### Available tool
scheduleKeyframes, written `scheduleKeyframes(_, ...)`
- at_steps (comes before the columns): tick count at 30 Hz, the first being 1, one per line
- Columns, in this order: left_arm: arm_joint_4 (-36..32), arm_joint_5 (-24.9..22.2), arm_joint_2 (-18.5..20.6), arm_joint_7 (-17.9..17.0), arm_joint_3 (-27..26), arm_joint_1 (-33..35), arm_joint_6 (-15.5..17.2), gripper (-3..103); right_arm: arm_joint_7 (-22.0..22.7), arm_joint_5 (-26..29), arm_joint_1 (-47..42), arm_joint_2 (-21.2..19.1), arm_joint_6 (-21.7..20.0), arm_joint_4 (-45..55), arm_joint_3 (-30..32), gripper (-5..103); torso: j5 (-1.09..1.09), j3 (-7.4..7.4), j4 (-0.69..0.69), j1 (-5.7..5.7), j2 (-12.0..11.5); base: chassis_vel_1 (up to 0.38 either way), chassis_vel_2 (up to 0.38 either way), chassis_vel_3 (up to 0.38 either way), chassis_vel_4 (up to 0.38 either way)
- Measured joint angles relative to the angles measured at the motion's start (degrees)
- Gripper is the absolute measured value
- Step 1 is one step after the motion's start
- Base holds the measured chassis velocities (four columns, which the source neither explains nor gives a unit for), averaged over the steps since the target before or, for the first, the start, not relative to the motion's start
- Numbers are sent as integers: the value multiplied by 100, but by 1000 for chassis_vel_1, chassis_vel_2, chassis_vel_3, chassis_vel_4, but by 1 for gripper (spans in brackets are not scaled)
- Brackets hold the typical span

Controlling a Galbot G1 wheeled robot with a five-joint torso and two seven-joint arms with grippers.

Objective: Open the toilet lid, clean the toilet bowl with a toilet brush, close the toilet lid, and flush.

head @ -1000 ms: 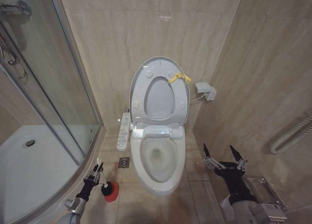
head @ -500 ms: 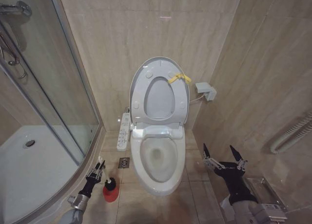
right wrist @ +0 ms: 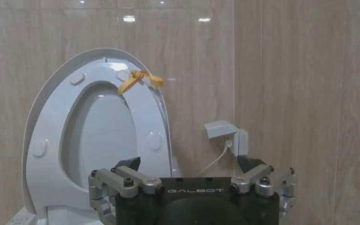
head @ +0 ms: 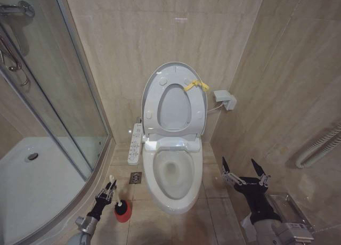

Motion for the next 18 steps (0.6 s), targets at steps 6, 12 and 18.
scheduleKeyframes(6,22,716,-59,-160,-144,170,-3,19,0,0,0,0,0,0,0,100,1,0,0,0,0,0,0,0,0)
scheduleKeyframes(12,-65,1311,-128,-403,-286,437,-34,19,0,0,0,0,0,0,0,100,4,-2,-2,-1,1,0,0,0,0)
scheduleKeyframes(18,-169,1286,-178,-596,-347,728,-41,19,0,0,0,0,0,0,0,100,3,-2,0,-2,1,0,0,0,0)
